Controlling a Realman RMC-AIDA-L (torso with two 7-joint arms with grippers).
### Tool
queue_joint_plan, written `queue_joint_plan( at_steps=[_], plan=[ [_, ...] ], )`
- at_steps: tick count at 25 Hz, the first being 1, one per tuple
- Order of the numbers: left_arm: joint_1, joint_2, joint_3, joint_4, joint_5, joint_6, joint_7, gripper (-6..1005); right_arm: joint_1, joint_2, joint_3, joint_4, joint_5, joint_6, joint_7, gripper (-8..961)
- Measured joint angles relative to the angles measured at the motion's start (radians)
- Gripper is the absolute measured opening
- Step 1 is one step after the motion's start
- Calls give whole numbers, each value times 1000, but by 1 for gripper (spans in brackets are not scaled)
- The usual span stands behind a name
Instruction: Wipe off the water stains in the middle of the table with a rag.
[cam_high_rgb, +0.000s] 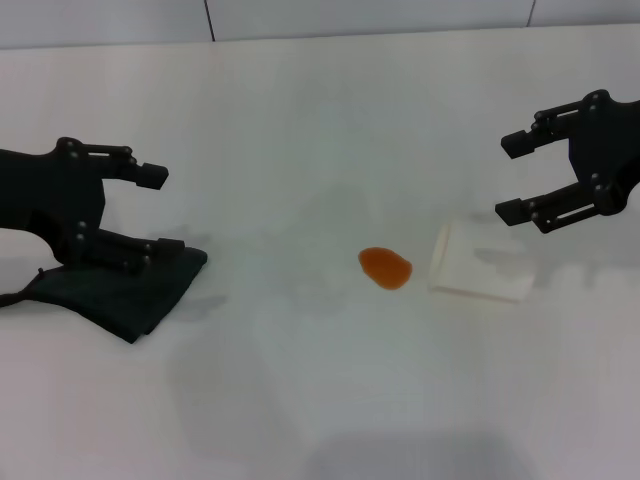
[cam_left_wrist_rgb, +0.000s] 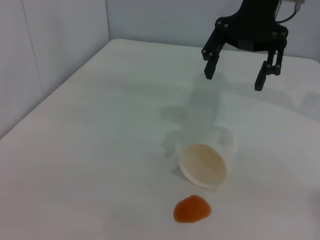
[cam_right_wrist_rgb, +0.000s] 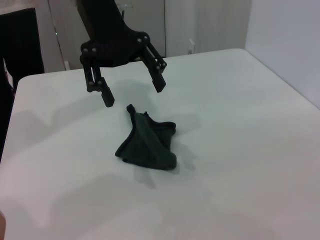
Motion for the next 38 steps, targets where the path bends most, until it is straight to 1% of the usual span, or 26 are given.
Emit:
queue_joint_plan(
  at_steps=[6, 9, 11, 14, 17, 20, 21, 26, 30, 33, 37, 38],
  plan=[
    [-3, 5, 6, 1, 7, 8, 1, 886, 12, -7, -8, 0, -27, 2, 40, 770],
    [-4, 15, 6, 1, 8, 9, 0, 886, 30, -8, -9, -1, -76, 4, 87, 769],
    [-5, 26, 7, 2, 10, 13, -5, 886, 44, -4, -12, 1, -109, 4, 109, 769],
    [-9, 35, 7, 5, 27, 22, -10, 886, 73, -3, -37, 13, -163, 2, 152, 768],
    [-23, 36, 8, 10, 67, 32, -20, 885, 102, -6, -76, 38, -201, 1, 183, 767],
    [-31, 34, 8, 15, 94, 44, -27, 885, 129, 1, -110, 62, -265, 2, 198, 766],
    [-34, 27, 8, 24, 109, 49, -31, 885, 137, 4, -119, 68, -284, 2, 202, 766],
    [-34, 22, 8, 28, 115, 47, -29, 885, 164, 10, -183, 100, -355, 31, 241, 764],
    [-32, 17, 14, 26, 115, 44, -26, 884, 184, 11, -250, 126, -376, 67, 266, 763],
    [-28, 9, 21, 25, 121, 41, -23, 884, 210, 12, -265, 150, -387, 72, 277, 762],
    [-26, -2, 22, 25, 124, 40, -15, 884, 262, 12, -310, 203, -413, 73, 305, 761],
    [-26, -2, 22, 25, 124, 40, -15, 884, 273, 13, -326, 211, -416, 73, 314, 761]
  ],
)
